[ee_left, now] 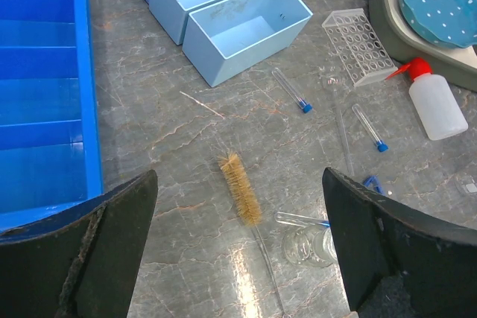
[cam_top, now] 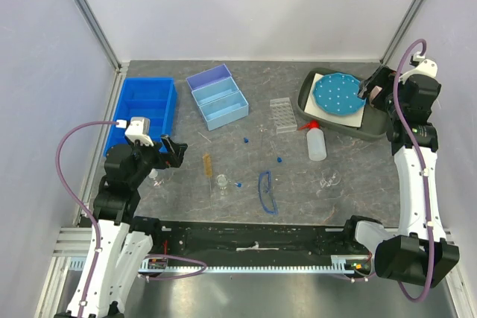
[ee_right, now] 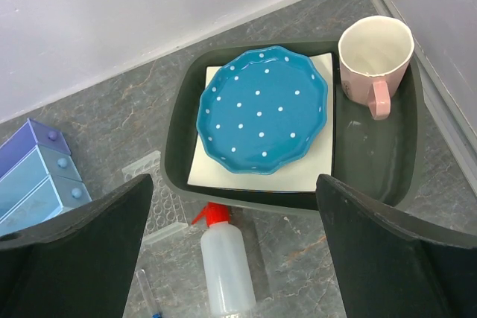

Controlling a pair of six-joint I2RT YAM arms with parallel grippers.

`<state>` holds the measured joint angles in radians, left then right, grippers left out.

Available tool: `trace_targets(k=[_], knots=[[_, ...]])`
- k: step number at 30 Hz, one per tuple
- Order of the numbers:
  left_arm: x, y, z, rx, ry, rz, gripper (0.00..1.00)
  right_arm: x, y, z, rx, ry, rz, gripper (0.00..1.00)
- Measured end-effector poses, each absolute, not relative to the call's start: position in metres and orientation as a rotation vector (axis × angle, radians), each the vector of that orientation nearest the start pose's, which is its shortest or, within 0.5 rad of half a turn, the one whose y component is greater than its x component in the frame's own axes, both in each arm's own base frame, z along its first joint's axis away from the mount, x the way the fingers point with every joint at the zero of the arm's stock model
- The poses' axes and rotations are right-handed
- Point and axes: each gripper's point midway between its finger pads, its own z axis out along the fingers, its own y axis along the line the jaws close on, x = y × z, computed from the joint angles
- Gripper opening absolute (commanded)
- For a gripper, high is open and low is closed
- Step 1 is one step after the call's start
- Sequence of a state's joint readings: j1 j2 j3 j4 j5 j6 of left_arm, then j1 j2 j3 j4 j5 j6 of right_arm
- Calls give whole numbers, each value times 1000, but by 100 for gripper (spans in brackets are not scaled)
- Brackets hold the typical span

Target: Organize the chemistry lab equipment

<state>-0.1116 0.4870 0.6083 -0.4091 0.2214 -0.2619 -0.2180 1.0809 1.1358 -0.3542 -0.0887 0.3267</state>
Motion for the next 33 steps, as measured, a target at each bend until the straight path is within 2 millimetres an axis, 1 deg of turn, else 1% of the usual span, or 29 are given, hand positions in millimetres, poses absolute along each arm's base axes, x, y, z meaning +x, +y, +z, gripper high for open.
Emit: trace_targets(k=[3, 6, 8, 9, 10, 13, 16, 17, 19, 20, 21, 23, 25, 27, 29, 33], knots=[[237, -76, 219, 16, 1877, -466, 98, 359, -50, 308, 442, 1823, 159, 98], [237, -77, 220, 19, 1875, -469, 98, 359, -45, 309, 403, 1835, 177, 98], [236, -77, 222, 18, 1872, -471, 98, 360, -35, 311, 331, 1847, 214, 98], [236, -77, 224, 16, 1870, -472, 98, 360, -25, 311, 267, 1857, 258, 98], [235, -77, 224, 10, 1870, -477, 98, 360, -20, 311, 234, 1862, 278, 98], [232, -77, 228, -24, 1872, -490, 98, 353, 19, 309, -14, 1884, 436, 98], [225, -78, 236, -84, 1901, -525, 97, 339, 66, 305, -293, 1873, 572, 98], [223, -79, 240, -106, 1917, -541, 97, 329, 87, 300, -428, 1862, 624, 98], [220, -80, 245, -152, 1946, -565, 96, 309, 116, 287, -627, 1833, 716, 98], [219, -79, 247, -184, 1966, -571, 97, 299, 126, 278, -702, 1827, 760, 98], [217, -78, 247, -220, 1991, -572, 96, 293, 130, 269, -744, 1827, 786, 98], [213, -72, 240, -311, 2058, -543, 96, 281, 134, 247, -806, 1841, 830, 98], [209, -63, 229, -401, 2121, -495, 97, 273, 136, 225, -844, 1868, 870, 98], [204, -53, 210, -502, 2197, -423, 96, 270, 137, 213, -868, 1881, 896, 98], [198, -44, 192, -594, 2271, -351, 97, 269, 138, 205, -887, 1886, 913, 98], [191, -29, 160, -755, 2377, -206, 97, 269, 140, 203, -915, 1865, 936, 98]])
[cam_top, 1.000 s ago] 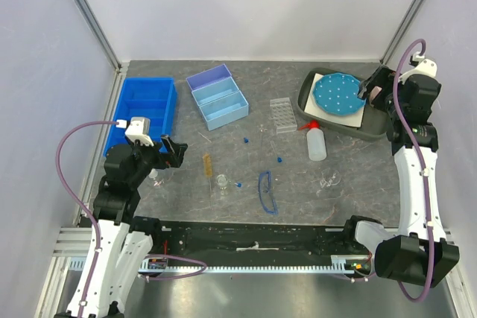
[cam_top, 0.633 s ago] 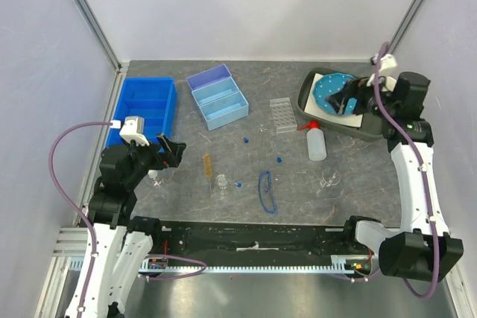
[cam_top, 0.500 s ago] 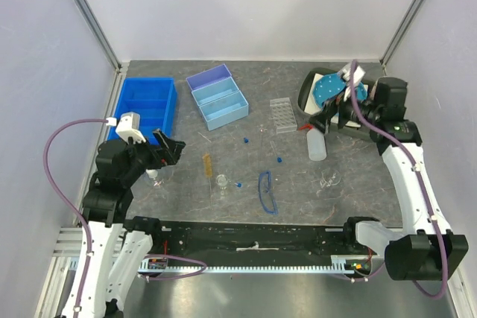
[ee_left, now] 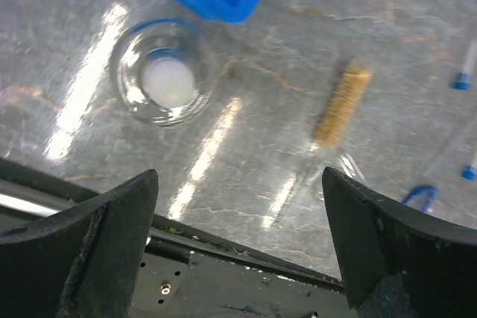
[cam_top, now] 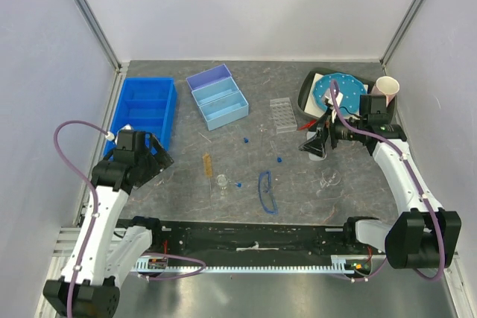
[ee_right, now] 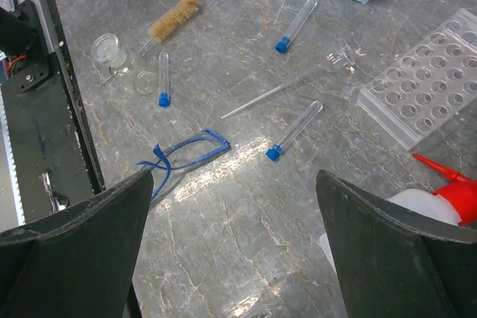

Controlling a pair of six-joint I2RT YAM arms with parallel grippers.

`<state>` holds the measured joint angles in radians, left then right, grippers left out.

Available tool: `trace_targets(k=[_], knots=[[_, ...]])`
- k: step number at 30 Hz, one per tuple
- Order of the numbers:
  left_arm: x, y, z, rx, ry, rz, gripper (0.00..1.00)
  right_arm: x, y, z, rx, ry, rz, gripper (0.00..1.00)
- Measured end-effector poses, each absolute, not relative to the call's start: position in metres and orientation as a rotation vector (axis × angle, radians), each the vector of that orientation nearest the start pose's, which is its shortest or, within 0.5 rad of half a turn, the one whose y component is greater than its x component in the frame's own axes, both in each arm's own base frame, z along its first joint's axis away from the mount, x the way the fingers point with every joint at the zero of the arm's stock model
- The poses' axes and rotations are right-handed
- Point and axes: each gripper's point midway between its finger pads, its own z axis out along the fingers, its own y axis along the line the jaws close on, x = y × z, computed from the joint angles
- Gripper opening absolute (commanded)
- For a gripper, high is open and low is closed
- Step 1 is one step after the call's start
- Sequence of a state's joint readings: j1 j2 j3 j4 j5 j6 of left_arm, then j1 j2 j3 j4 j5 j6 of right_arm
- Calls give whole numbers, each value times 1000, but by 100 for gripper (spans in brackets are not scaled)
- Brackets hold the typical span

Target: Organize the chemistry lab equipment

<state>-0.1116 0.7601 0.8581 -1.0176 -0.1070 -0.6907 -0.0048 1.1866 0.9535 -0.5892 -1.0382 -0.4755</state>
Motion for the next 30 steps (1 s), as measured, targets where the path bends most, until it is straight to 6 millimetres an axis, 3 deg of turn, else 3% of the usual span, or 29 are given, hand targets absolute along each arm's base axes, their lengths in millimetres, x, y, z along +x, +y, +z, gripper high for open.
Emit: trace_targets(k=[10, 23, 30], knots=[[184, -4, 96, -958, 2533, 107, 98, 263, 142, 196, -925, 1872, 968, 98], [204, 8, 54, -988, 2590, 289, 98, 263, 142, 192, -932, 1878, 982, 98], [210, 12, 43, -988, 2588, 332, 96, 264, 142, 190, -934, 1881, 984, 98]])
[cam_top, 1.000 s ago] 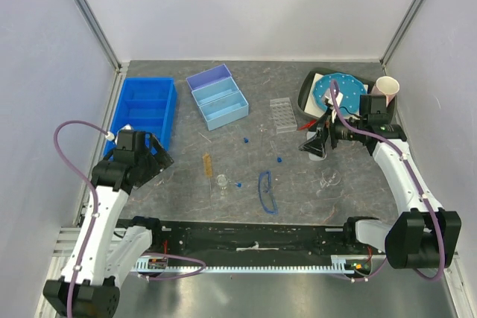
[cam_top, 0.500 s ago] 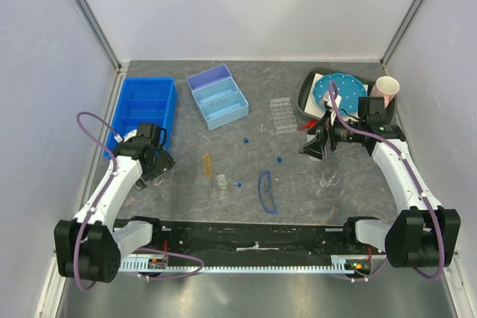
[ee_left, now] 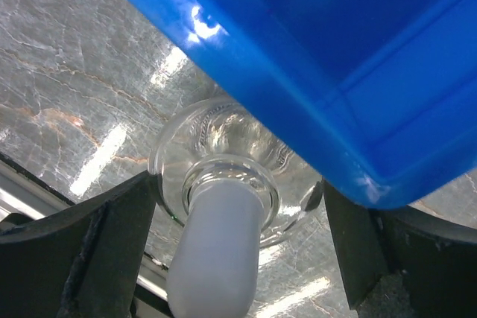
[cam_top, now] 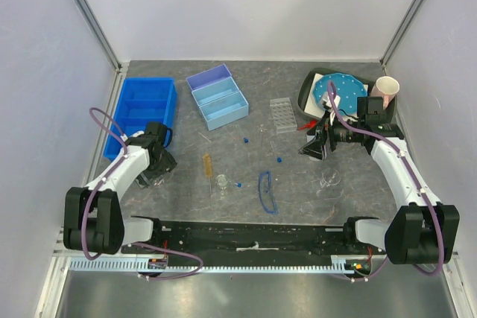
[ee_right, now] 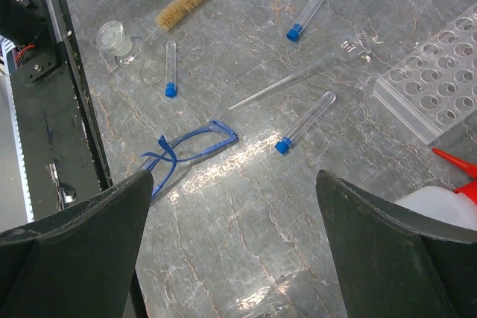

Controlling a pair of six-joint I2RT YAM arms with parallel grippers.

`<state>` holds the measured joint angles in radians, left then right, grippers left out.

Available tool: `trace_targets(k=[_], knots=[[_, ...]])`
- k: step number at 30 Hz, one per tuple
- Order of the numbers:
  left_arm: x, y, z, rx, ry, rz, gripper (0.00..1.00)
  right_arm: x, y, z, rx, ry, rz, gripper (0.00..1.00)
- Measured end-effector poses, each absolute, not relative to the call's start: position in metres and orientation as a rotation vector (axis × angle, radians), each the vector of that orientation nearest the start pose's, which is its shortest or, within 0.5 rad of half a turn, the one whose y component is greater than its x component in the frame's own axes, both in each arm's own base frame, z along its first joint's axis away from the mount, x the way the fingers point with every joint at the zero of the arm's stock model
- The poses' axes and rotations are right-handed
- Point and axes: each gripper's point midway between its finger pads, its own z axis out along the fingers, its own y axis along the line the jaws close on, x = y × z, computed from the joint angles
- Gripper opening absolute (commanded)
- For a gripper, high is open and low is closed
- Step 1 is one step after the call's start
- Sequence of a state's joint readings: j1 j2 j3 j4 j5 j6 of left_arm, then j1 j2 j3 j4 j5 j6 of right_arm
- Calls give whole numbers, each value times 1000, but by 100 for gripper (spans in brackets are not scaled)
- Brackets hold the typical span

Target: Organize the chemistry lab equipment

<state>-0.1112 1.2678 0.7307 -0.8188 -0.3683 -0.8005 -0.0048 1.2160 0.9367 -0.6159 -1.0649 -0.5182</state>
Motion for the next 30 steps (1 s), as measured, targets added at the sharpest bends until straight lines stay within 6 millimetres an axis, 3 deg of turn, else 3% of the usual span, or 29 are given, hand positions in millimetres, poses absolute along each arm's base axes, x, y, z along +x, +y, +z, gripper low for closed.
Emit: trace_targets(k=[6, 12, 13, 16, 19, 30], knots=[[210, 13, 35, -990, 2607, 361, 91, 264, 142, 190, -936, 1882, 984, 98], [213, 14, 37, -989, 2593, 357, 66, 264, 142, 190, -936, 1882, 984, 98], [213, 14, 37, -988, 2589, 353, 55, 264, 142, 190, -936, 1882, 984, 98], [214, 14, 42, -988, 2570, 336, 41, 264, 142, 189, -938, 1881, 983, 98], [215, 11, 46, -985, 2562, 299, 35, 264, 142, 189, -938, 1881, 983, 98], [211, -28, 65, -823, 2639, -25, 29, 264, 142, 189, -941, 1879, 981, 98]])
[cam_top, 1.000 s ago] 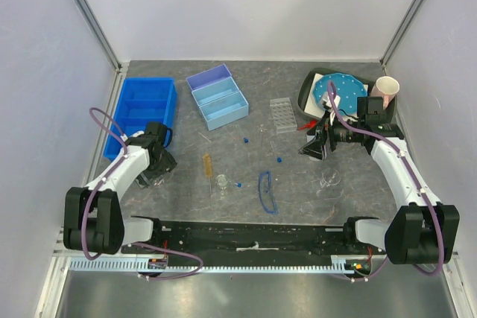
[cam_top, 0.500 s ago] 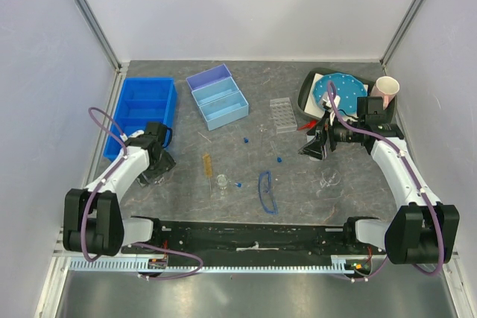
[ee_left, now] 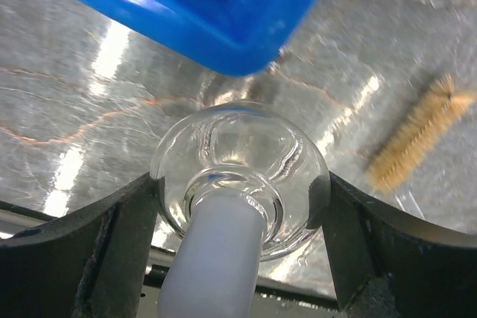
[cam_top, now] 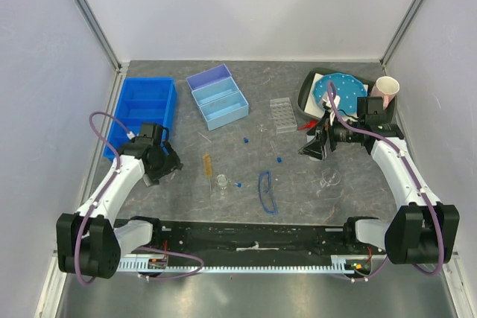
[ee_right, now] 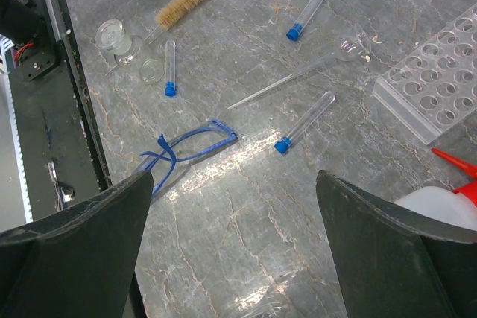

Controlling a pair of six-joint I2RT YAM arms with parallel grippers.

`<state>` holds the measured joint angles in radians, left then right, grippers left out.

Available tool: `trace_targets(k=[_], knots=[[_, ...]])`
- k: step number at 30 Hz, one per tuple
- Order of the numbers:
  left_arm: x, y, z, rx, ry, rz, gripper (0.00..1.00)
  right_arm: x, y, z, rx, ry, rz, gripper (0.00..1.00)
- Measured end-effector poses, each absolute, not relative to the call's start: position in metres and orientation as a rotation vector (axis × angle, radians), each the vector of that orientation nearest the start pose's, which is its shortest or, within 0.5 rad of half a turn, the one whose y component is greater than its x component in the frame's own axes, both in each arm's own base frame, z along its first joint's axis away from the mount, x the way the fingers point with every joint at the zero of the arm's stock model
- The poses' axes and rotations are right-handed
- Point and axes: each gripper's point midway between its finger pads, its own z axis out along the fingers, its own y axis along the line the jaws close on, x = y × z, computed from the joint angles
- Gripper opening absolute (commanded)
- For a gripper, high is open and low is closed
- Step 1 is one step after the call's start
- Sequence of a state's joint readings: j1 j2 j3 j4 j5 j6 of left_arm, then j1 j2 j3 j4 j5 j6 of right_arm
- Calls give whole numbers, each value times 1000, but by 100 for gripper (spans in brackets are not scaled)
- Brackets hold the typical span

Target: Organize the chemistry lab equipment

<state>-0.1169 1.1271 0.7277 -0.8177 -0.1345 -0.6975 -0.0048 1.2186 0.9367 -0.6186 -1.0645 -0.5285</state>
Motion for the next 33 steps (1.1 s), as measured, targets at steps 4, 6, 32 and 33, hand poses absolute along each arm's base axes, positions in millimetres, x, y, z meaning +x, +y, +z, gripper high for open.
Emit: trace_targets(k=[4, 6, 32, 33], knots=[[206, -49, 71, -711, 2699, -133, 29, 264, 142, 189, -941, 1879, 981, 98], [206, -62, 76, -644, 2716, -185, 29, 264, 142, 189, -941, 1879, 981, 98], [436, 0, 180, -664, 2405, 2, 29, 261, 142, 185, -937, 1890, 989, 98], [446, 9, 177, -688, 2393, 17, 29, 261, 142, 185, -937, 1891, 990, 98]])
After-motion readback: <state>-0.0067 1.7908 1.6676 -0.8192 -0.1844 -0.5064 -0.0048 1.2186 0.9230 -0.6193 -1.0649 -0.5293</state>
